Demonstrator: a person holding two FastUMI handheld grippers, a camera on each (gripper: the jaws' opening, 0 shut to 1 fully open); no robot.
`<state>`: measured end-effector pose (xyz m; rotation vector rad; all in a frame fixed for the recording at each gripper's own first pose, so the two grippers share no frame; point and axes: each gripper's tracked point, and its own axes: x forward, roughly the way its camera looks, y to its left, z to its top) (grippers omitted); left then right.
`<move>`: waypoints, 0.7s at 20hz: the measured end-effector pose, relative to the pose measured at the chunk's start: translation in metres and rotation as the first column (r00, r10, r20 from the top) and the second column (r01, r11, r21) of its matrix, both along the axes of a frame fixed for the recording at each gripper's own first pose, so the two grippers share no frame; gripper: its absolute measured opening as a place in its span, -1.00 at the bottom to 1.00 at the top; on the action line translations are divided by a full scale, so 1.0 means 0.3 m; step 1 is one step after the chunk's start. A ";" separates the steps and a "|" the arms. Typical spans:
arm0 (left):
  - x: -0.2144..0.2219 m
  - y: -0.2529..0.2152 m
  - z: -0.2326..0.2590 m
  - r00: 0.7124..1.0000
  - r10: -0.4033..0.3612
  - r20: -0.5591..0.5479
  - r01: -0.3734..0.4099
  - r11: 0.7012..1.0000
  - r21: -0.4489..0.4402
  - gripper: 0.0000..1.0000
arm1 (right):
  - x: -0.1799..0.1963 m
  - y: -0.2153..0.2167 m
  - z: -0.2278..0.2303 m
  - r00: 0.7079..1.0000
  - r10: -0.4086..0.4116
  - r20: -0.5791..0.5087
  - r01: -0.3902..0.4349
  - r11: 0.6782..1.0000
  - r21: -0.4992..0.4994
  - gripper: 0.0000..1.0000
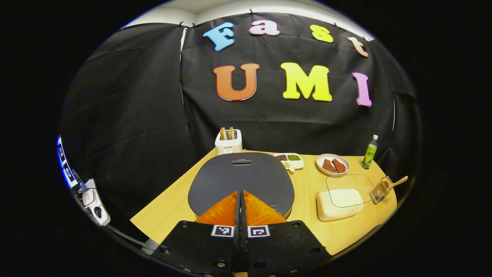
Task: Close the left gripper, press the button to open the rice cooker; take a wooden spoon from the chopstick holder with the right hand, scoop a spoonful of rice and pour it into the rice cooker, then put the wooden spoon back into the chopstick holder.
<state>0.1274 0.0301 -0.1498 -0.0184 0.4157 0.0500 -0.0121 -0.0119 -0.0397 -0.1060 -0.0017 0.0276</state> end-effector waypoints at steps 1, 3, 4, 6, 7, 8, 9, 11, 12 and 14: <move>0.010 -0.003 -0.022 1.000 -0.001 -0.019 0.001 1.000 -0.015 -1.00 | 0.006 0.000 -0.010 1.000 0.002 -0.006 -0.002 1.000 0.000 0.97; 0.028 -0.001 -0.060 0.999 -0.001 -0.046 0.000 1.000 -0.023 -1.00 | 0.017 -0.007 -0.029 1.000 -0.002 -0.019 0.002 1.000 0.001 0.97; 0.032 0.005 -0.078 0.998 -0.001 -0.057 0.000 1.000 -0.019 -1.00 | 0.021 -0.014 -0.040 1.000 -0.003 -0.027 0.003 1.000 0.003 0.97; 0.038 0.015 -0.096 0.997 0.000 -0.073 -0.002 1.000 -0.024 -1.00 | 0.026 -0.017 -0.056 0.999 0.000 -0.032 0.000 1.000 0.001 1.00; 0.039 0.001 -0.111 0.996 -0.011 -0.089 0.007 0.999 -0.044 -1.00 | 0.031 -0.028 -0.060 0.999 -0.007 -0.034 0.007 1.000 0.000 1.00; 0.036 -0.005 -0.111 0.995 -0.010 -0.095 0.006 0.999 -0.047 -1.00 | 0.035 -0.033 -0.065 0.999 -0.013 -0.036 0.013 1.000 0.001 0.97; 0.042 0.000 -0.119 0.996 -0.011 -0.094 0.007 0.999 -0.046 -1.00 | 0.039 -0.036 -0.071 0.999 -0.015 -0.040 0.015 1.000 0.004 1.00; 0.030 -0.004 -0.141 0.991 -0.029 -0.128 0.027 1.000 -0.016 -1.00 | 0.042 -0.039 -0.083 0.999 -0.016 -0.047 0.017 1.000 0.011 1.00; 0.028 0.000 -0.148 0.991 -0.033 -0.132 0.032 0.999 -0.009 -1.00 | 0.044 -0.045 -0.092 0.999 -0.018 -0.050 0.019 1.000 0.013 1.00; 0.033 -0.004 -0.148 0.991 -0.033 -0.127 0.032 0.999 -0.015 -1.00 | 0.047 -0.054 -0.108 0.998 -0.024 -0.055 0.025 0.999 0.020 0.99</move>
